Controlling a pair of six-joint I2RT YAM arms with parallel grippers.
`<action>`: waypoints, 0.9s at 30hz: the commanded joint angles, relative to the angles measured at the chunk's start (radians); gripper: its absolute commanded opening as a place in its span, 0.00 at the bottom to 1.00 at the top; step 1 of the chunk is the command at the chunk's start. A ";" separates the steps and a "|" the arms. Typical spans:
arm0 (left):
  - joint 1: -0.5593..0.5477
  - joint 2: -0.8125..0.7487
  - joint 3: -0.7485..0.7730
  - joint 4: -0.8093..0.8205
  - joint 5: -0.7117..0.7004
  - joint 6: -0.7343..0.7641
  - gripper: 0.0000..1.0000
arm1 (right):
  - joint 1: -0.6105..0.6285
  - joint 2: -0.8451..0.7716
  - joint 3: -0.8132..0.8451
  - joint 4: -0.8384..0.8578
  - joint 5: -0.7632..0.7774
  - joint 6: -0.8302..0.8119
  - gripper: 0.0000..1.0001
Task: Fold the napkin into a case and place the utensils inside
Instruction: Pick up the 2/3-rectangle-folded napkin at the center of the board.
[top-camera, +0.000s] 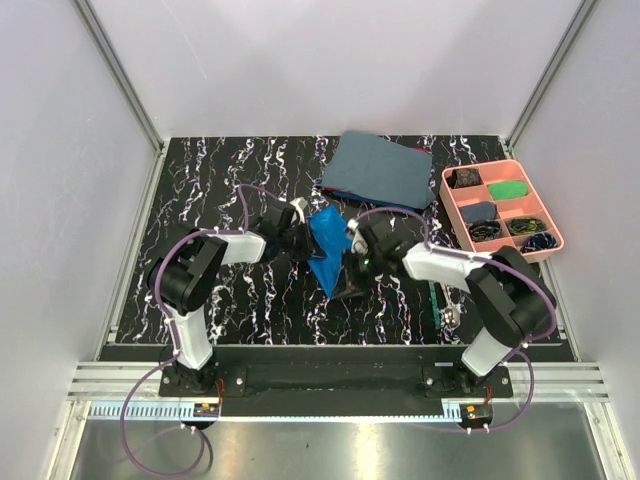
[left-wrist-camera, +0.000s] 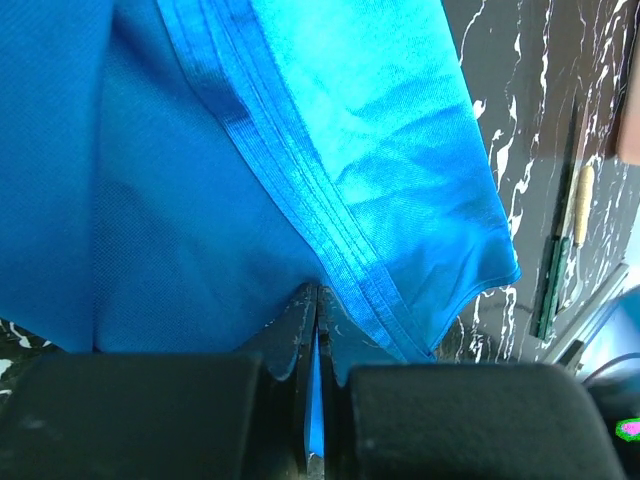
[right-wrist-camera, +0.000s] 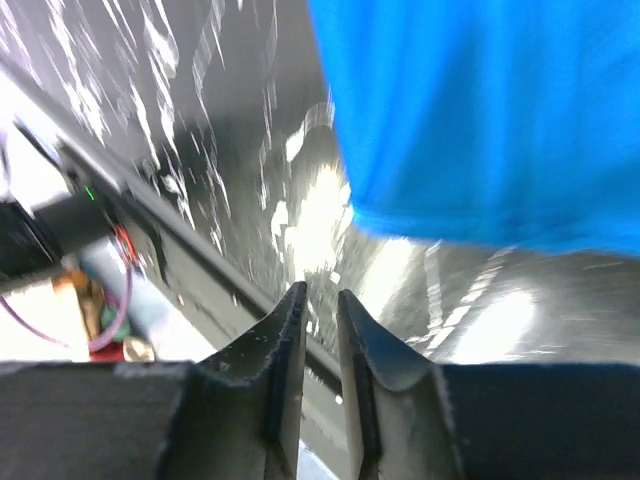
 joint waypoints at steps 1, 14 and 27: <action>0.001 0.015 -0.010 -0.104 -0.021 0.069 0.04 | -0.140 -0.046 0.087 -0.162 0.061 -0.156 0.28; -0.001 -0.090 -0.027 -0.135 0.002 0.156 0.07 | -0.207 0.043 0.266 -0.327 0.390 -0.237 0.49; 0.001 -0.043 -0.041 -0.184 0.057 0.190 0.08 | -0.298 0.083 0.255 -0.305 0.224 -0.300 0.59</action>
